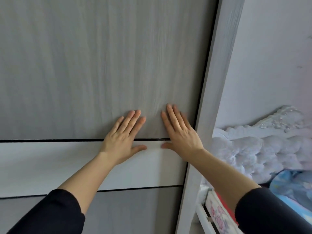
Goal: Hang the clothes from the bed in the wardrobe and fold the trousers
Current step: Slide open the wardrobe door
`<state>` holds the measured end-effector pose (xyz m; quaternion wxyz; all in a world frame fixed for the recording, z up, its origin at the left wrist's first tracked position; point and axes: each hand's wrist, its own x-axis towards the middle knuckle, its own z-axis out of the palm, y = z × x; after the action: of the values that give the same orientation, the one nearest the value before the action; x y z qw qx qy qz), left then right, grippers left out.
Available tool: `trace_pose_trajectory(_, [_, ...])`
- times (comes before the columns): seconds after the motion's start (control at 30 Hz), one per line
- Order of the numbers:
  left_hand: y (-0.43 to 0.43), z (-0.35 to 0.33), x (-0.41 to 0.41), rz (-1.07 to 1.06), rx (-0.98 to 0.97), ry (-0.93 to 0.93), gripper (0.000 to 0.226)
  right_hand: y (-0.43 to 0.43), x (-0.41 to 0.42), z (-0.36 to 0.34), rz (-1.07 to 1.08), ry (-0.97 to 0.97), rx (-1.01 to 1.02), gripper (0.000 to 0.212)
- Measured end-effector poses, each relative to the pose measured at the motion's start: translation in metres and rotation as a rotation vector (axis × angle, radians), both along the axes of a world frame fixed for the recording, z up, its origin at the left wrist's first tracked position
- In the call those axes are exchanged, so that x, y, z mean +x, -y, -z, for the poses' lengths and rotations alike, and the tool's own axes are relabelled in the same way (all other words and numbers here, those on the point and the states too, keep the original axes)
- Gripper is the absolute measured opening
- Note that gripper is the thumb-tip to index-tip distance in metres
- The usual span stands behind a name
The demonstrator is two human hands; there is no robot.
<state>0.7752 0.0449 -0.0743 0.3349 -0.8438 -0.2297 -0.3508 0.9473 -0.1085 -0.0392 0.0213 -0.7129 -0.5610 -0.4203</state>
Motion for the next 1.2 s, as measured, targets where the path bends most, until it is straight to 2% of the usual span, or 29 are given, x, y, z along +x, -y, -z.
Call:
trace_pose_trajectory(0.33, [-0.019, 0.003, -0.017, -0.014, 0.082, 0.032, 0.095, -0.014, -0.009, 0.002, -0.06, 0.074, 0.03, 0.12])
trace_pose_trajectory(0.6, [-0.044, 0.002, -0.063, -0.052, 0.098, 0.026, 0.093, -0.041, -0.042, 0.0, -0.133, 0.106, 0.003, 0.114])
trace_pose_trajectory(0.7, [-0.053, 0.002, -0.087, -0.077, 0.069, 0.017, 0.091, -0.054, -0.06, -0.003, -0.203, 0.105, -0.008, 0.109])
trace_pose_trajectory(0.8, [-0.061, 0.0, -0.114, -0.127, 0.019, -0.011, 0.091, -0.064, -0.072, -0.016, -0.322, 0.152, -0.005, 0.09])
trace_pose_trajectory(0.9, [-0.066, -0.003, -0.142, -0.185, -0.041, -0.011, 0.092, -0.073, -0.079, -0.036, -0.352, 0.219, 0.069, 0.074])
trace_pose_trajectory(1.1, [-0.07, -0.009, -0.191, -0.353, -0.141, -0.021, 0.095, -0.112, -0.125, -0.043, -0.412, 0.196, 0.047, 0.074])
trace_pose_trajectory(1.2, [-0.071, -0.01, -0.212, -0.437, -0.24, 0.061, 0.108, -0.133, -0.159, -0.043, -0.418, 0.195, 0.027, 0.075])
